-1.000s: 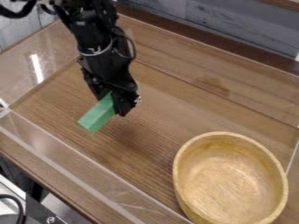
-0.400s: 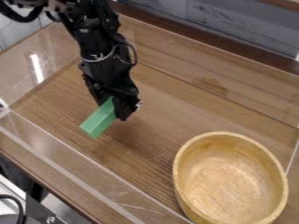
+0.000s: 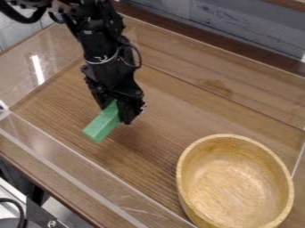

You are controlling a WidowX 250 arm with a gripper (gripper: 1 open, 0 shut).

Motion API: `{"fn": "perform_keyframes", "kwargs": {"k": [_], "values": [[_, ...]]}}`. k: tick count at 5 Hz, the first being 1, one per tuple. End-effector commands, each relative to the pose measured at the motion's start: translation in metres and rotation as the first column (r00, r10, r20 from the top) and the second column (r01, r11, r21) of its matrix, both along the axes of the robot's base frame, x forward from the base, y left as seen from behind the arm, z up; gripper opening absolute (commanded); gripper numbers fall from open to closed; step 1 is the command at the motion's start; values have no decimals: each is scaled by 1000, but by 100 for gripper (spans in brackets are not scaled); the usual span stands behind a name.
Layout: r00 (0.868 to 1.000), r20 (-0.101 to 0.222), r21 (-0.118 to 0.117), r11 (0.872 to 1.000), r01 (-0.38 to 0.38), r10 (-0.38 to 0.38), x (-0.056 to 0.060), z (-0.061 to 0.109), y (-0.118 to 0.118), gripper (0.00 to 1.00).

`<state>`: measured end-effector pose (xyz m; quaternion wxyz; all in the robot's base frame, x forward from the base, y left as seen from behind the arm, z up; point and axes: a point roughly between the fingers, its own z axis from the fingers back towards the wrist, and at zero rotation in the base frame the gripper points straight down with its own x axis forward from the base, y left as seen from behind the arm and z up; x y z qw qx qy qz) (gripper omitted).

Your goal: Remove the green block from inside the brown bowl and put it on the table

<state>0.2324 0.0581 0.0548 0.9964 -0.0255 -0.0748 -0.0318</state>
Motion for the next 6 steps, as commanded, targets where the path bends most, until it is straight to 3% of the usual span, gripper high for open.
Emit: {"fn": "perform_keyframes", "kwargs": {"k": [1,4,6], "values": [[999,39,9,1000,-3,3,10,12,0,0],[999,25,-6,1000,-20,20,11,18,-5,0],[999,27,-7,1000,-29,29,24,15,2,0]]}}
